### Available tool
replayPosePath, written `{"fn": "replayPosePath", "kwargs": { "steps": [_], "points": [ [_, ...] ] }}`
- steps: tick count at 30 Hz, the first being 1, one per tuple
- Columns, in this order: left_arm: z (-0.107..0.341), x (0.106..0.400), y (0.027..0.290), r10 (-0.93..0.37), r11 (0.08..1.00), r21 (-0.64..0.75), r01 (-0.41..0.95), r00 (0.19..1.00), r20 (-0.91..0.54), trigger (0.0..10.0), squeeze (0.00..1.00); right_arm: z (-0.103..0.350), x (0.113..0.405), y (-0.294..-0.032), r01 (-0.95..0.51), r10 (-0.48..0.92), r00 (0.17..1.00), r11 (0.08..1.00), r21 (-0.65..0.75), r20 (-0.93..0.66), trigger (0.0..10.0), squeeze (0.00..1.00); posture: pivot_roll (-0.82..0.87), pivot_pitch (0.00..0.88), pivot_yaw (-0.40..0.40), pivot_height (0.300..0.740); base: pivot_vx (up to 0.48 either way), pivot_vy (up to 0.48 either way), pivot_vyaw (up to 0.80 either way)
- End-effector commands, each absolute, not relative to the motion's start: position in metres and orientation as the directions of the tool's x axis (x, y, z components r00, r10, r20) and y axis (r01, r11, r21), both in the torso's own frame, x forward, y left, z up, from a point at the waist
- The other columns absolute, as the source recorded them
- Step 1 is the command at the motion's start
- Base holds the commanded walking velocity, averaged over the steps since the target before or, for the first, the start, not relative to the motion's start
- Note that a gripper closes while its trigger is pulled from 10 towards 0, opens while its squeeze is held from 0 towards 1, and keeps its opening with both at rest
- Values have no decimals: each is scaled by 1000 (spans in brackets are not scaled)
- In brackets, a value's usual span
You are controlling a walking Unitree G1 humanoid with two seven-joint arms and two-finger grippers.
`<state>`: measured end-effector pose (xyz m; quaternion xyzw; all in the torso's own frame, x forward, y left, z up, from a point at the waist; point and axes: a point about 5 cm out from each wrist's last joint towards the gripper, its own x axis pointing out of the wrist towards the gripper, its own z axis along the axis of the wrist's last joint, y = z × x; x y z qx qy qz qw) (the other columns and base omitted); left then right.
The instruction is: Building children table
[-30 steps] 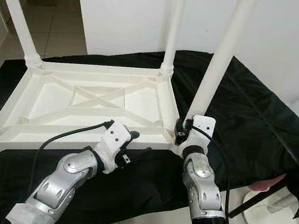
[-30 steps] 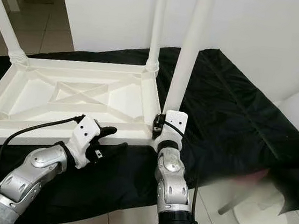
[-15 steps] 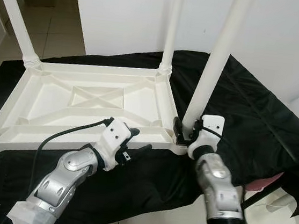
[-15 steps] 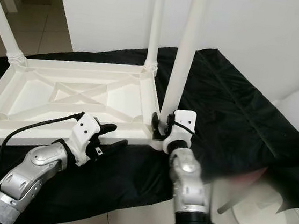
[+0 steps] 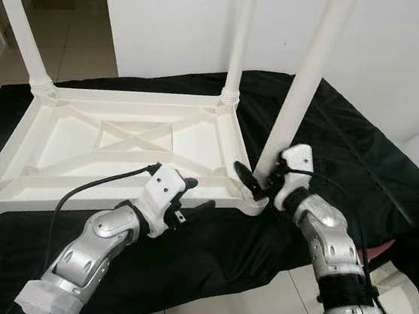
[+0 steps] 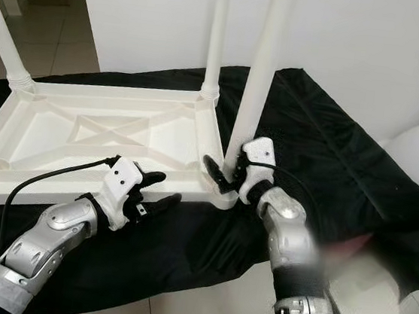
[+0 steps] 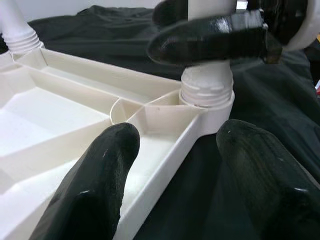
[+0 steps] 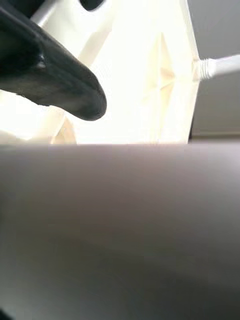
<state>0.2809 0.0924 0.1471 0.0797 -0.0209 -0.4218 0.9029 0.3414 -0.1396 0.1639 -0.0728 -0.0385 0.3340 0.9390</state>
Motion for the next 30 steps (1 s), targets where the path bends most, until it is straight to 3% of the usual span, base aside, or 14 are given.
{"fn": "replayPosePath", "kwargs": {
  "steps": [1,2,3,4,5,6,7,9,11,18,19,20,21,30],
  "points": [
    [147,282,93,-771,621,177,763,636,-39,10000,0,157,342,-134,-654,661,750,736,-175,-23,9569,0,-67,12,4,740,0,0,0],
    [147,282,93,-771,621,177,763,636,-39,10000,0,157,342,-134,-654,661,750,736,-175,-23,9569,0,-67,12,4,740,0,0,0],
    [147,282,93,-769,623,180,761,638,-37,10000,0,152,345,-135,-662,665,745,725,-191,-56,6157,0,-62,8,-1,740,0,0,0],
    [147,282,93,-769,623,180,761,638,-37,10000,0,152,345,-135,-662,665,745,725,-191,-56,6157,0,-62,8,-1,740,0,0,0],
    [148,283,94,-766,627,180,758,642,-34,10000,0,149,347,-136,-669,669,739,718,-190,-73,3216,0,-58,7,-5,740,0,0,0],
    [148,283,94,-766,627,180,758,642,-34,10000,0,149,347,-136,-669,669,739,718,-190,-73,3216,0,-58,7,-5,740,0,0,0],
    [148,283,94,-764,630,181,755,645,-32,10000,0,147,349,-138,-678,675,732,711,-188,-88,2314,0,-57,9,-6,740,0,0,0],
    [149,283,95,-762,632,181,753,647,-30,10000,0,145,350,-139,-685,681,726,705,-184,-95,2392,0,-57,8,-9,740,0,0,0],
    [149,283,95,-760,635,182,751,650,-29,10000,0,142,350,-142,-690,683,723,702,-179,-107,0,0,-55,11,-12,740,0,0,0],
    [149,283,95,-759,635,182,751,650,-29,10000,0,141,350,-144,-688,682,724,703,-179,-105,0,0,-53,14,-11,740,0,0,0],
    [149,282,95,-760,635,181,751,649,-31,10000,0,142,350,-145,-667,663,744,727,-165,-86,2275,0,-51,18,-9,740,0,0,0],
    [149,282,95,-760,635,181,751,649,-31,10000,0,142,350,-145,-667,663,744,727,-165,-86,2275,0,-51,18,-9,740,0,0,0],
    [148,282,96,-761,633,182,752,648,-32,10000,0,143,351,-144,-636,635,770,757,-150,-59,10000,0,-52,18,-9,740,0,0,0],
    [148,281,96,-760,634,177,753,649,-33,10000,0,144,343,-132,-500,504,863,861,-87,24,10000,0,-58,22,-5,740,0,0,0]
  ]
}}
